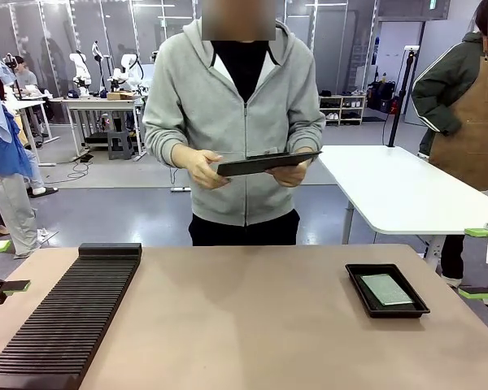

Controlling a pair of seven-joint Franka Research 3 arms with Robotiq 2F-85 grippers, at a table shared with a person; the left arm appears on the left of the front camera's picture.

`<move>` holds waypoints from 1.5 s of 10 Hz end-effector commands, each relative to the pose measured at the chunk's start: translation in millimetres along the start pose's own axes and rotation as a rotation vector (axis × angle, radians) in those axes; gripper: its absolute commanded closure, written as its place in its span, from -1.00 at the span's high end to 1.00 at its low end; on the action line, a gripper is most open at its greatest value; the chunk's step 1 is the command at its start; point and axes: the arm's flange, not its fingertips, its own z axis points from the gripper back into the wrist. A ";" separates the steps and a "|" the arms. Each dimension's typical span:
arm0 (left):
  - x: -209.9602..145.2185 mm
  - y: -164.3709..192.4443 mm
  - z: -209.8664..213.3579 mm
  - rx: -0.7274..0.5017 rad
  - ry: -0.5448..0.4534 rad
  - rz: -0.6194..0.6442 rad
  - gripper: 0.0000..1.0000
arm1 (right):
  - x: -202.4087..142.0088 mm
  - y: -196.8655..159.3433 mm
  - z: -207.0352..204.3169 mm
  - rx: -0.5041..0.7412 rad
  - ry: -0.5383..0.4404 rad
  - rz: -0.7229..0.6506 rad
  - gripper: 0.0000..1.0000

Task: Inspect the PCB.
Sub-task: Place the Blank PCB in the ESD tray.

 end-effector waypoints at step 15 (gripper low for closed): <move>-0.4 -0.2 0.6 0.001 0.000 0.000 1.00 | -1.2 2.4 0.2 -0.003 -0.002 -0.001 1.00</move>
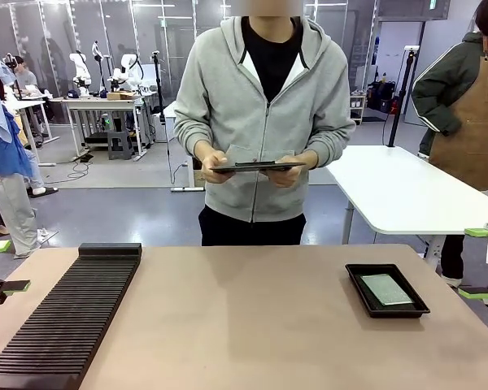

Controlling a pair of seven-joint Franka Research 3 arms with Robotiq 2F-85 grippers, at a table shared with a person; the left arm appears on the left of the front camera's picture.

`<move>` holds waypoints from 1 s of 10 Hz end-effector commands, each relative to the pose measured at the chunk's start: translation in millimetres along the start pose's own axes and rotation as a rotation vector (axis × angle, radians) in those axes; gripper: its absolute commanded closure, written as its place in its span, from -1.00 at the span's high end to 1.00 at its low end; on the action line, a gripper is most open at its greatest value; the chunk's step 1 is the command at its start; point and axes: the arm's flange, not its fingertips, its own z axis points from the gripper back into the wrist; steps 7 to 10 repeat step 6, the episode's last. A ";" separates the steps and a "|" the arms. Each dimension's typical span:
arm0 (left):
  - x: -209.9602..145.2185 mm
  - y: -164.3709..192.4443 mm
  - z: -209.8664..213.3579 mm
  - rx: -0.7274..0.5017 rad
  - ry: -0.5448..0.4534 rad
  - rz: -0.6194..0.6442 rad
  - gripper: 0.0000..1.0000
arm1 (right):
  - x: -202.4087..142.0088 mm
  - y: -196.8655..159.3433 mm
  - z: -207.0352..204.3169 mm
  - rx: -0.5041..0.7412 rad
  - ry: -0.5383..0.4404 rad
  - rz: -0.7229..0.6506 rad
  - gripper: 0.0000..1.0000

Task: Inspect the PCB.
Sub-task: Place the Blank PCB in the ESD tray.

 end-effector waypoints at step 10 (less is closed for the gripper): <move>-0.4 -0.2 0.6 0.001 0.000 0.000 1.00 | -1.2 2.4 0.2 -0.003 -0.002 -0.001 1.00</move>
